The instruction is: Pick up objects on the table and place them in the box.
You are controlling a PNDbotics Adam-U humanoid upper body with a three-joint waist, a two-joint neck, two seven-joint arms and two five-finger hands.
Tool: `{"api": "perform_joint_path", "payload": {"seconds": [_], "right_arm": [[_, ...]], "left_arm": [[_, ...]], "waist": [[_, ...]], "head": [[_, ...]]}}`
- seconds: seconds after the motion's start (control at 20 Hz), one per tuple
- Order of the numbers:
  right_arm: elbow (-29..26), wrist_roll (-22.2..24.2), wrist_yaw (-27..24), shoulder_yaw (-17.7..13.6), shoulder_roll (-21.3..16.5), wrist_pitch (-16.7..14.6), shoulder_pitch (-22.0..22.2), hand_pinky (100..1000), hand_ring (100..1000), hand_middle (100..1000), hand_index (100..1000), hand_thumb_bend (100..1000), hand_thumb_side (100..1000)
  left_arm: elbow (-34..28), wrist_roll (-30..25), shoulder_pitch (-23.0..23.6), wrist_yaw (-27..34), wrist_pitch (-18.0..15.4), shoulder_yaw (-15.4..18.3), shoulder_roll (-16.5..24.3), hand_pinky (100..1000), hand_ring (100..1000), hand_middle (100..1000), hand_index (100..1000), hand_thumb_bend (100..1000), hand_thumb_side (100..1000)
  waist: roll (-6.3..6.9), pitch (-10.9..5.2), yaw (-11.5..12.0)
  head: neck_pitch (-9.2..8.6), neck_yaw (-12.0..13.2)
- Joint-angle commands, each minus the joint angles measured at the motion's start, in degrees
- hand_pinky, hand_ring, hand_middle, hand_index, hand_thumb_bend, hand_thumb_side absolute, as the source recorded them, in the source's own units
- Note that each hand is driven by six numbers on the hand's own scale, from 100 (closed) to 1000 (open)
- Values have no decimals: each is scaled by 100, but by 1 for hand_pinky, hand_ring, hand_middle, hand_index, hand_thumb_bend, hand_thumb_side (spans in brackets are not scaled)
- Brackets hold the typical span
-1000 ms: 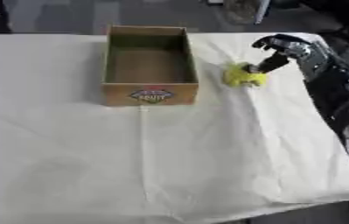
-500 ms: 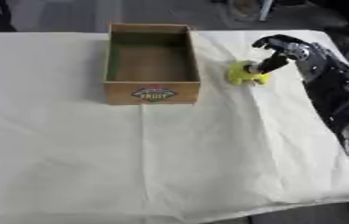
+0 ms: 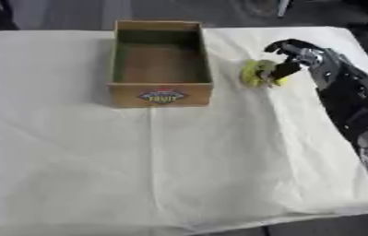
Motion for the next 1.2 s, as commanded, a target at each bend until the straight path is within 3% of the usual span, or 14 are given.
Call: {"api": "perform_joint_path", "payload": {"seconds": [0.05,0.4,0.6,0.65,0.7,0.8,0.85,0.9,1.0,1.2], "right_arm": [[-22,-92,52,-34,-142,19,-49,806,938,888,912,340,364],[33,-238,100,-33,-77,110,21,719,839,822,872,258,351],[39,-327,109,-35,-51,150,48,553,684,703,802,204,325],[34,-374,114,-36,-46,157,53,456,559,594,738,176,318],[26,-445,123,-37,-41,165,58,448,548,583,730,179,315],[1,-648,160,-40,-41,185,64,348,453,487,645,143,305],[-14,-777,182,-43,-42,194,63,276,394,430,575,100,356],[-42,-935,202,-50,-46,203,59,267,387,419,566,101,292],[-147,-1249,227,-56,-54,199,37,204,335,361,505,100,273],[-479,-1527,263,-20,-53,131,-68,177,317,341,488,100,259]], "left_arm": [[-116,-8,-102,-11,-12,29,69,616,775,583,739,324,596],[-118,-4,-109,-13,-10,32,59,617,775,582,739,326,596],[-116,-3,-107,-12,-11,34,56,617,775,582,739,326,596],[-116,-4,-106,-11,-11,34,56,617,775,582,739,326,596],[-115,-5,-105,-10,-10,34,56,617,775,582,739,326,596],[-113,-4,-103,-7,-9,35,58,617,775,582,739,327,595],[-112,-3,-102,-6,-9,36,59,617,774,582,739,327,595],[-111,-2,-99,-6,-9,38,61,617,774,582,739,327,594],[-106,2,-90,-2,-7,41,66,617,774,582,739,328,594],[-95,1,-76,8,-6,39,75,617,774,582,739,330,592]], "waist": [[14,-62,12],[13,-43,3],[14,-48,-27],[15,-51,-37],[15,-55,-48],[12,-68,-69],[9,-76,-79],[7,-85,-91],[-2,-108,-122],[-27,-159,-169]], "head": [[33,-33],[33,-43],[33,-53],[33,-55],[33,-56],[33,-55],[33,-52],[33,-47],[33,-42],[33,-25]]}}
